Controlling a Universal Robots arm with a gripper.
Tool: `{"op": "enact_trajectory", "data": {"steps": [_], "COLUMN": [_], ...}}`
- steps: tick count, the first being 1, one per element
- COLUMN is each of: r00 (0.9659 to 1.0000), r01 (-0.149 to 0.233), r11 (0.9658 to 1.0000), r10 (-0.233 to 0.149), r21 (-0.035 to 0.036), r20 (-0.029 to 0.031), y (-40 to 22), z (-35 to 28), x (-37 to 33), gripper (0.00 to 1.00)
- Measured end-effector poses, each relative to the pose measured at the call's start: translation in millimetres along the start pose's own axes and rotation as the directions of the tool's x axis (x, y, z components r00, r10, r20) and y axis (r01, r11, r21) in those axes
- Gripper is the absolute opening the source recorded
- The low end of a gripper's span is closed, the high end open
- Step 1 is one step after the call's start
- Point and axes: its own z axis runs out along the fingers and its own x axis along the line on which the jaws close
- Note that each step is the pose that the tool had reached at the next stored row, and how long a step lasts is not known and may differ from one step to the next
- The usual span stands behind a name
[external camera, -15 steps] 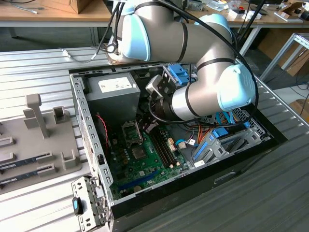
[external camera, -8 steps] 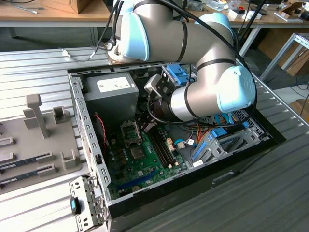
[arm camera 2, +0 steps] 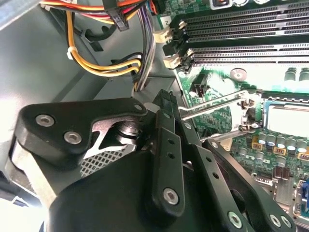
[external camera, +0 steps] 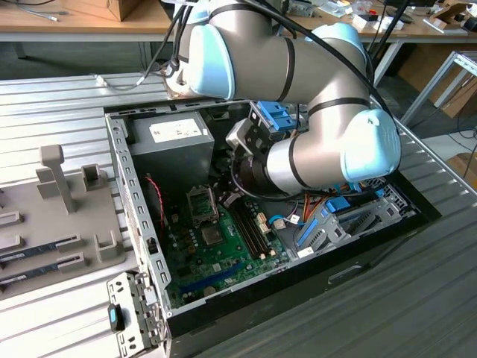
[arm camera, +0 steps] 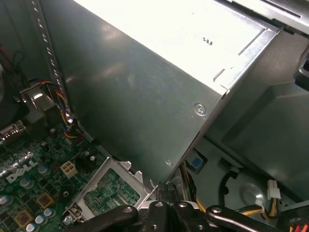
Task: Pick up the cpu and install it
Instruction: 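Close the cpu cover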
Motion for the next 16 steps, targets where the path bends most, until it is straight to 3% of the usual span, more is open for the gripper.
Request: {"op": "enact_trajectory", "data": {"steps": [16], "r00": [1.0], "r01": [0.0], "r11": [1.0], "r10": [0.0], "r21": [-0.0012], "r20": [0.0009], "y": [3.9], "z": [-14.0], "x": [2.5], "gripper": [0.11]}}
